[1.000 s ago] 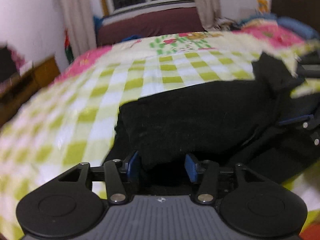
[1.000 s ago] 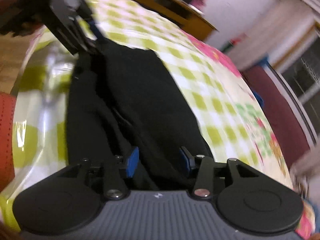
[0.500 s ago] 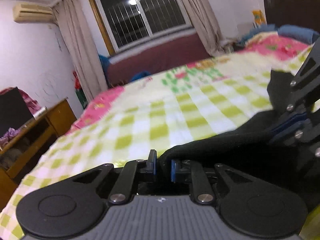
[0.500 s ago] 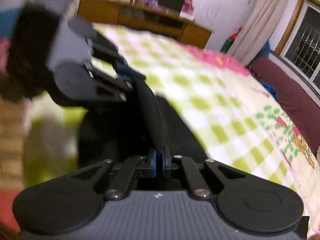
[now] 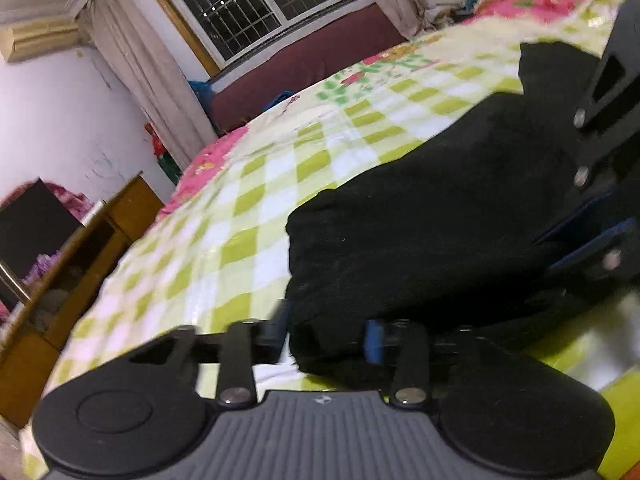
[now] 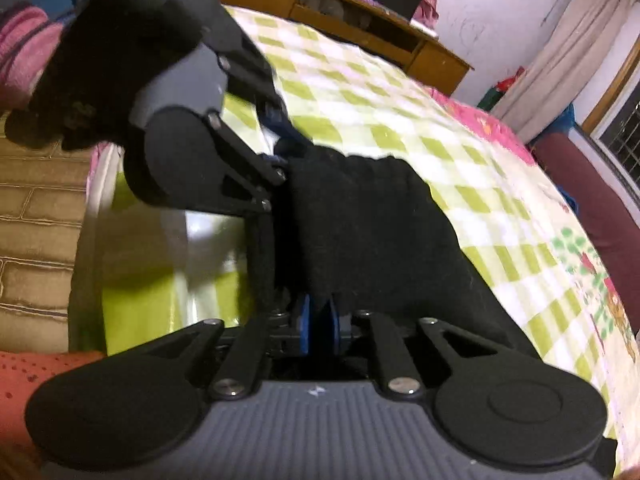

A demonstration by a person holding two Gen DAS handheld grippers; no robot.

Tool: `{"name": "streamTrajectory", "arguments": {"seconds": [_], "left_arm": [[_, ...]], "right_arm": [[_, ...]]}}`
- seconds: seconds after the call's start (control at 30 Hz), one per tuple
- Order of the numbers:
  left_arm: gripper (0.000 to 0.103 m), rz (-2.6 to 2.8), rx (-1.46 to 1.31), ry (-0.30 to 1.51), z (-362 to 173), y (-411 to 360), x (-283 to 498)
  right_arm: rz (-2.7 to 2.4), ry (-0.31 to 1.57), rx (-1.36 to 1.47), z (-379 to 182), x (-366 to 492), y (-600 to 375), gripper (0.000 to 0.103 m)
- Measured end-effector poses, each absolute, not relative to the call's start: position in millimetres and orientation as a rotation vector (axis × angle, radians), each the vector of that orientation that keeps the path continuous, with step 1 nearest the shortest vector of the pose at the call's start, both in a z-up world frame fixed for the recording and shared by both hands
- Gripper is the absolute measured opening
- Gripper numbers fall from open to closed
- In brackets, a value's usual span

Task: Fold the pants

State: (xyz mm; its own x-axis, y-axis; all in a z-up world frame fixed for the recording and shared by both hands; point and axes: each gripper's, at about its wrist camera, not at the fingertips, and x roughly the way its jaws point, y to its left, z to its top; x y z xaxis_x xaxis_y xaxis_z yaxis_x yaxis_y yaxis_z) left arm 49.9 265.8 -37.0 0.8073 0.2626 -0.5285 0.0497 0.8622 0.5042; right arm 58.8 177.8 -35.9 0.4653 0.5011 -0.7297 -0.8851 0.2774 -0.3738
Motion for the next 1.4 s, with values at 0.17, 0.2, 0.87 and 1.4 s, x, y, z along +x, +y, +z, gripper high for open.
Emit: {"name": "streamTrajectory", "arguments": {"seconds": [0.17, 0.2, 0.87, 1.4], "left_arm": [[0.06, 0.145, 0.517, 0.677, -38.8, 266.3, 33.8], [0.06, 0.158, 0.496, 0.688, -37.3, 267.8, 29.9], [0.06, -0.206, 0.334, 0.562, -30.5, 108.1, 169.9], [0.023, -0.237, 0.331, 0.631, -36.6, 98.9, 175.3]], "right_arm": [[0.975, 0.567, -0.694, -13.6, 60.8, 138.4, 0.031], [0.952, 0.593, -0.651, -6.8, 66.9, 128.2, 0.031], [-0.004, 0.952, 0.116, -13.1, 393.9, -71.5, 0.055], [-0.094, 0.925, 0.269, -15.7, 424.2, -126.5, 0.007]]}}
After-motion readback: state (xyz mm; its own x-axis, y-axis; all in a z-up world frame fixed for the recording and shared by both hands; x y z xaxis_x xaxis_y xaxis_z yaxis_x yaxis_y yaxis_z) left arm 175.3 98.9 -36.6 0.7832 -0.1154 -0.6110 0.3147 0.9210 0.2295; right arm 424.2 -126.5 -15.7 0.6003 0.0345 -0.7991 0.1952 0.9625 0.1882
